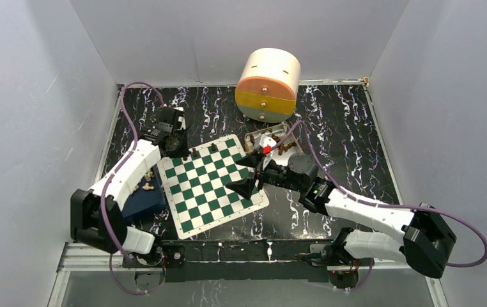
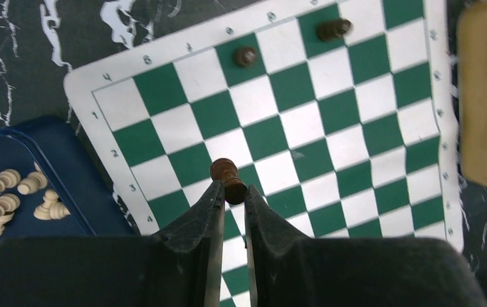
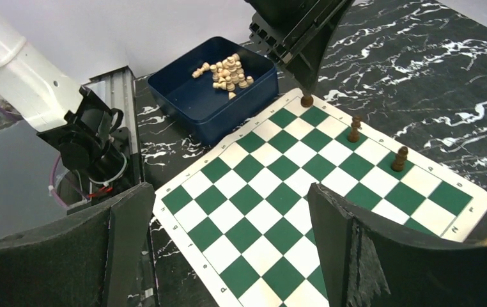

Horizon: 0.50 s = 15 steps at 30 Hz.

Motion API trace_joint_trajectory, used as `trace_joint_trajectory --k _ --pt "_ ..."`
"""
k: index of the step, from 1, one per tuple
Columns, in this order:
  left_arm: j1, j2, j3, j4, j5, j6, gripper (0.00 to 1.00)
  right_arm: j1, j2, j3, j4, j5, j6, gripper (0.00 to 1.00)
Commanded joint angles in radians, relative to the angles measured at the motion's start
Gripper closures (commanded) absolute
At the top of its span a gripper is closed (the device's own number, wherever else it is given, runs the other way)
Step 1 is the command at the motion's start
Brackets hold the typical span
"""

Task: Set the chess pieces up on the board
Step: Place the chess piece on the chessboard.

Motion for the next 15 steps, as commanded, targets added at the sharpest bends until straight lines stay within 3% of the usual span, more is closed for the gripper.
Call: trace_joint_trajectory --k 1,4,15 --pt "0.106 0.041 0.019 0.085 0.018 -0.018 1.00 0.004 -0.056 -0.019 -0.023 0.070 0.013 0.01" --pt "0.196 0.065 -0.005 0.137 0.121 -0.040 1.00 0.004 -0.074 -0.026 -0.023 0.074 0.015 0.01" --pt "0.325 0.108 -0.109 0.244 0.230 -0.061 1.00 0.004 -0.065 -0.009 -0.040 0.060 0.000 0.01"
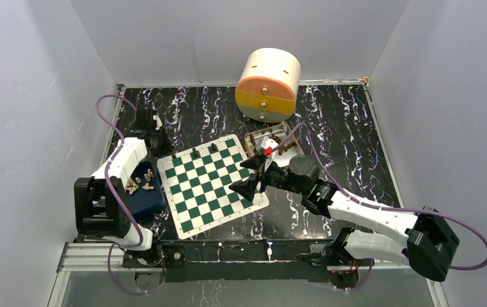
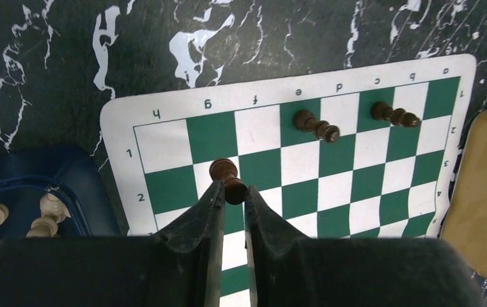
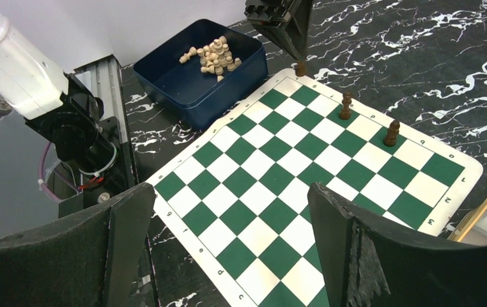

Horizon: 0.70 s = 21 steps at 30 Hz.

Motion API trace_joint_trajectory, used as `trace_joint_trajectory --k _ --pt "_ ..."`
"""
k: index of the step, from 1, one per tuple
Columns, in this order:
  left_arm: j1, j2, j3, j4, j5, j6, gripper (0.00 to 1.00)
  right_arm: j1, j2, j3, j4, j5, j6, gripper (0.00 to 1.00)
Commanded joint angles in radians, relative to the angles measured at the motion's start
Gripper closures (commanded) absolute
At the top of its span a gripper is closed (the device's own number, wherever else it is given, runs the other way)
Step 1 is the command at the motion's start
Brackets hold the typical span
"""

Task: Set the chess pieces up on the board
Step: Place the chess piece on the chessboard.

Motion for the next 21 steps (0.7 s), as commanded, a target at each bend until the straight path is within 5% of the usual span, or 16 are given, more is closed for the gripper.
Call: trace_joint_trajectory --k 1,21 --pt "0.033 -0.009 -0.044 0.047 0.053 -0.012 1.00 0.003 -0.016 0.020 0.024 0.006 0.000 0.01" --pt "0.127 0.064 -0.090 0.098 0.104 0.024 1.00 0.004 0.017 0.030 0.045 0.000 0.050 0.01"
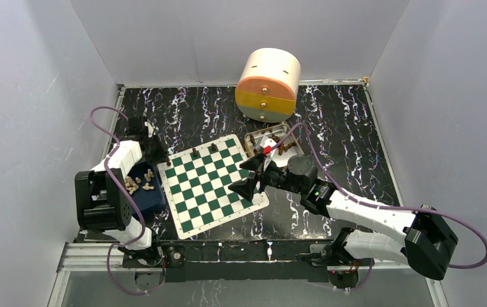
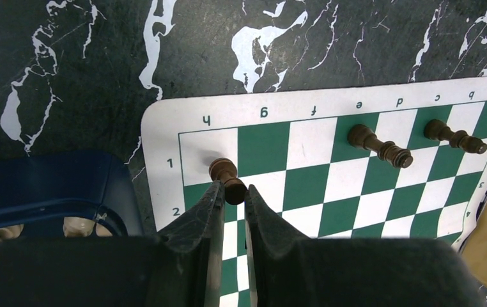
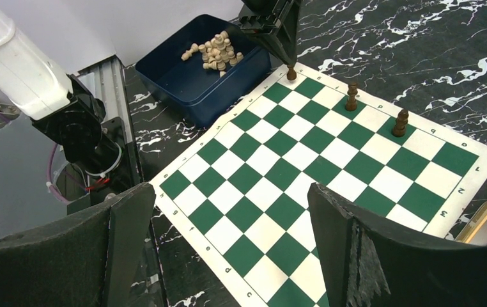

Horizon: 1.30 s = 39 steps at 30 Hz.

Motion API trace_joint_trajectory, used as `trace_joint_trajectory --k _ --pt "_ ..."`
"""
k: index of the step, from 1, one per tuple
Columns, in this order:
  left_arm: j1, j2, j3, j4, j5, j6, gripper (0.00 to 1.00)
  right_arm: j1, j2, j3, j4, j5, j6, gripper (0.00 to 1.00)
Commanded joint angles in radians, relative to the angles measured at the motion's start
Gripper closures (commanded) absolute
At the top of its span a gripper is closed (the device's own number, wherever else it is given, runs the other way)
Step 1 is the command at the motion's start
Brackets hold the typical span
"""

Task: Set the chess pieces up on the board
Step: Place the chess piece on the chessboard.

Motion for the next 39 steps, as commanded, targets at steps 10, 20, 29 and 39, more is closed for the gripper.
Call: trace_joint_trajectory --k 10,20,29,39 --pt "0.012 0.041 0.009 0.028 0.011 0.015 1.00 0.004 -0.014 0.040 0.025 -0.001 -0.008 0.01" --pt "0.012 0.037 0.008 0.019 -0.016 0.025 0.96 0.003 -0.002 0.036 0.028 -0.001 -0.004 0.01" --pt "0.013 0.015 0.018 0.005 -0.014 0.026 0.80 0.004 0.015 0.043 0.024 -0.010 0.000 0.01" --pt "0.012 -0.071 0.059 -0.037 -0.016 0.007 0.63 0.003 0.054 0.089 -0.084 0.089 0.096 0.01"
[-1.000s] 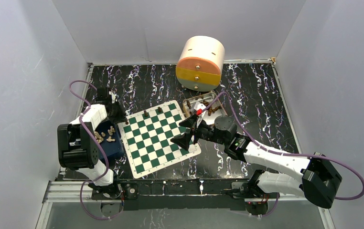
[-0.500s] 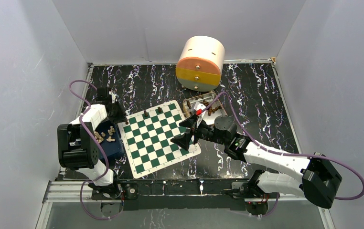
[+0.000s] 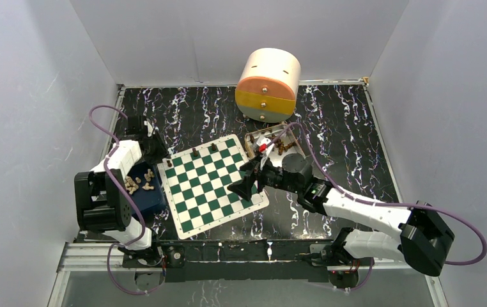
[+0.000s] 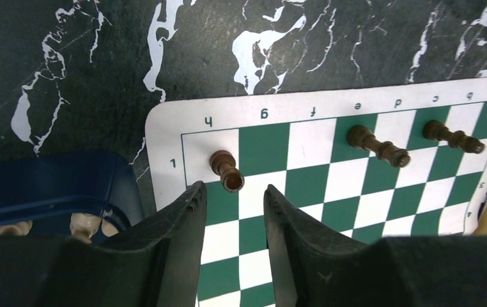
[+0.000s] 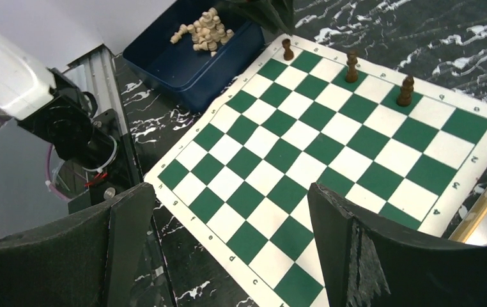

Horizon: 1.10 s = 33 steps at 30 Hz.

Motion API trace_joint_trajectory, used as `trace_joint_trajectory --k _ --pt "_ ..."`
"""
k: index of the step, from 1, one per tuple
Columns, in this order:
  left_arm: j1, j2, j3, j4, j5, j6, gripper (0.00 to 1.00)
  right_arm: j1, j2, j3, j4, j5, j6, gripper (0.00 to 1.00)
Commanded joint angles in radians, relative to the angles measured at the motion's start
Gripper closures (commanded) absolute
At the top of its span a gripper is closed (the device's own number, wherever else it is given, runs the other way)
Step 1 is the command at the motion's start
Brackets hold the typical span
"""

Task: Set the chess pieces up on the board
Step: Place the chess piece on the chessboard, then pick up the chess piece from the storage box.

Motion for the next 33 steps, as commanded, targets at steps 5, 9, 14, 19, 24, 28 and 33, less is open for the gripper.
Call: trace_joint_trajectory --k 5,9,14,19,24,28,33 --pt "0.008 -0.138 0.080 -0.071 0.032 -0.013 0.61 0.004 0.058 0.161 -0.193 0.232 0.110 0.01" --pt "0.007 -0.194 0.086 -0.096 0.131 -0.006 0.58 0.002 0.105 0.251 -0.345 0.369 0.092 0.01" --pt "0.000 -0.296 0.042 -0.112 0.251 0.006 0.15 -0.035 0.205 0.386 -0.542 0.460 0.051 0.01" --pt "-0.014 -0.407 -0.031 -0.118 0.310 0.012 0.11 -0.148 0.255 0.418 -0.601 0.421 0.035 0.04" --pt "-0.042 -0.505 -0.106 -0.099 0.330 0.021 0.11 -0.292 0.290 0.380 -0.520 0.383 -0.015 0.16" --pt "-0.055 -0.577 -0.202 -0.043 0.331 0.021 0.10 -0.370 0.354 0.369 -0.433 0.349 -0.059 0.41" --pt "-0.056 -0.610 -0.247 -0.011 0.308 0.015 0.09 -0.409 0.454 0.432 -0.408 0.324 -0.070 0.61"
